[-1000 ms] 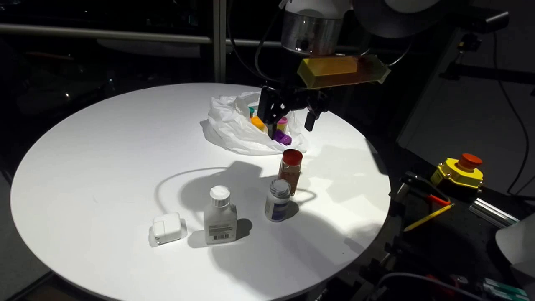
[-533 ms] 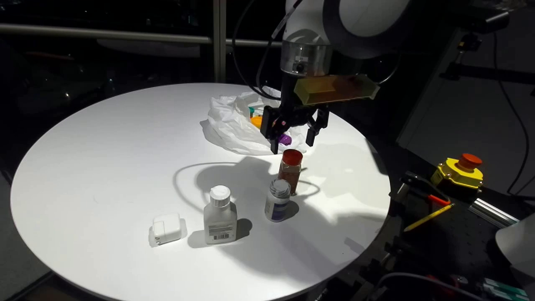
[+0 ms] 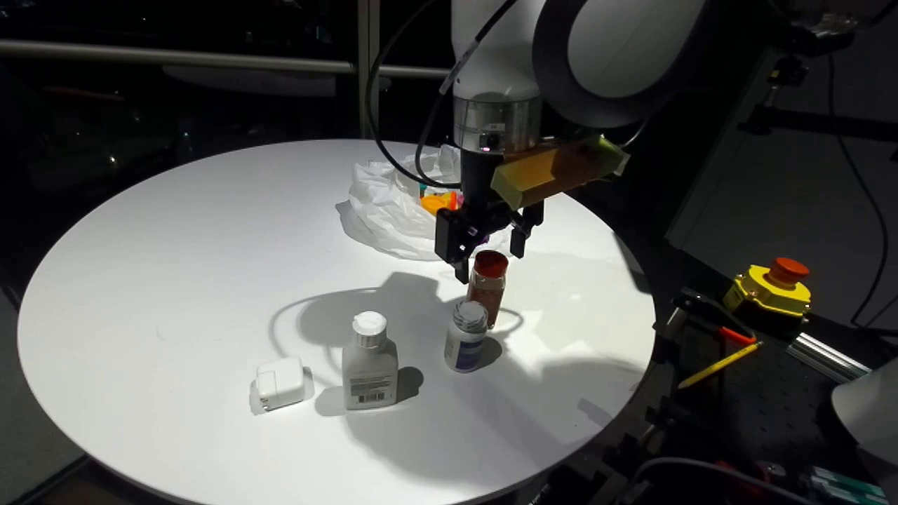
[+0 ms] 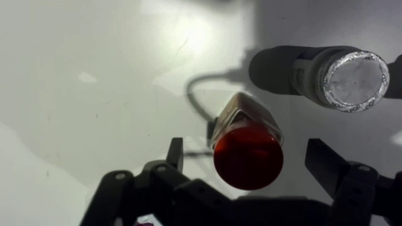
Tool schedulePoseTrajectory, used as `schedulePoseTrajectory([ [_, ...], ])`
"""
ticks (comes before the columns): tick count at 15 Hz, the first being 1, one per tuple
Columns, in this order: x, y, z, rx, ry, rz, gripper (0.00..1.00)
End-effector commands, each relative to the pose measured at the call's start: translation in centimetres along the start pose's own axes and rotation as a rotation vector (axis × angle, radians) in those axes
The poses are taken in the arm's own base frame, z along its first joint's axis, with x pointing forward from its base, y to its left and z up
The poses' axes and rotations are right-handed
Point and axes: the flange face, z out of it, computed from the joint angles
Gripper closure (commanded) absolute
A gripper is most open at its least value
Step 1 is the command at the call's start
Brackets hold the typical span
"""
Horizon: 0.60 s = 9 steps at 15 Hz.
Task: Pick up all the objects surrounding the white plate and arrange them on the plate
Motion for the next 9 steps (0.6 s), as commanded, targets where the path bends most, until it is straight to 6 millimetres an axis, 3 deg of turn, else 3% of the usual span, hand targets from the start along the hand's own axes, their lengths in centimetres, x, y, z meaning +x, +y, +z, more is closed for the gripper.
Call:
schedulePoseTrajectory([
  [1, -0.2, -0.9, -0.4, -0.054, 0.017, -0.032, 0.0],
  [5, 0.2, -0.7, -0.3, -0.051, 0.049, -0.064, 0.0],
  [6, 0.3, -0.5, -0.2, -0.05, 0.046, -0.061, 0.22],
  [9, 0.6, -0.1, -0.3, -0.052, 0.058, -0.063, 0.42],
])
